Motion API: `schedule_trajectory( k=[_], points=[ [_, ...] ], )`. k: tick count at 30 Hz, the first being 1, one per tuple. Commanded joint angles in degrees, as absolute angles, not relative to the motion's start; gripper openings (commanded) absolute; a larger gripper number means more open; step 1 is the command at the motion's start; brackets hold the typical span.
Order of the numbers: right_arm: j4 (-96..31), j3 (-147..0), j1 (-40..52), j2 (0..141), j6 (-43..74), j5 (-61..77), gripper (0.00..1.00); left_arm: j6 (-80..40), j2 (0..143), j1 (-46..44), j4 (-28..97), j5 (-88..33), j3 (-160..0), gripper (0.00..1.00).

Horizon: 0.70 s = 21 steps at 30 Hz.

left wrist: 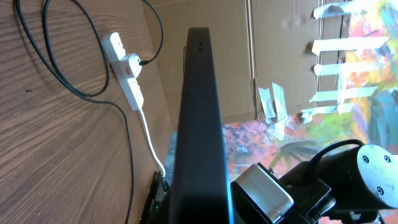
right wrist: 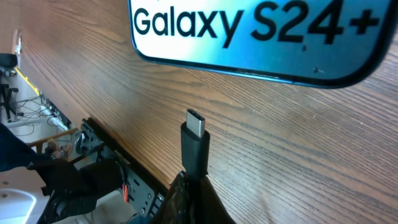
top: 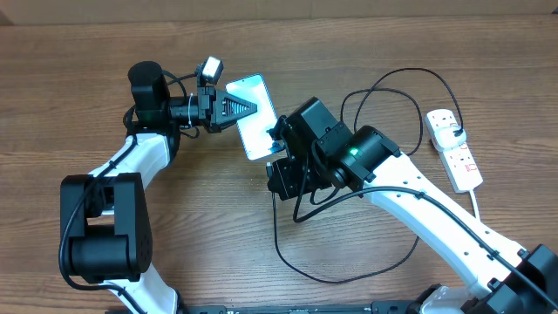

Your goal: Plug charger to phone and switch on socket

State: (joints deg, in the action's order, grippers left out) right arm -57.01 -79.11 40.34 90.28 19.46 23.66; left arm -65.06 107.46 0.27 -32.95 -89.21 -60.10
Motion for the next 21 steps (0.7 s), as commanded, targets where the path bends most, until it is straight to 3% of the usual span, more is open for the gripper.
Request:
schedule_trajectory(
  k=[1, 8, 18, 21],
  points=[
    [-56.62, -78.72, 39.42, 90.04, 19.44, 22.52, 0.04, -65.65, 107.68, -0.82, -34.24, -90.70, -61.12, 0.04],
    [-57.10, -78.72, 38.02, 90.04, 17.45, 25.02, 0.04, -65.76, 107.68, -1.21, -37.39, -90.70, -61.12, 0.04],
    [-64.18, -78.35, 35.86, 90.04, -0.56, 39.94, 0.04, -66.11, 107.68, -1.04, -45.52, -90.70, -61.14, 0.04],
    [-61.19, -76.93, 35.57, 90.04, -0.49, 39.51, 0.04, -66.96, 107.68, -1.06, -45.52, -90.70, -61.19, 0.04]
  ],
)
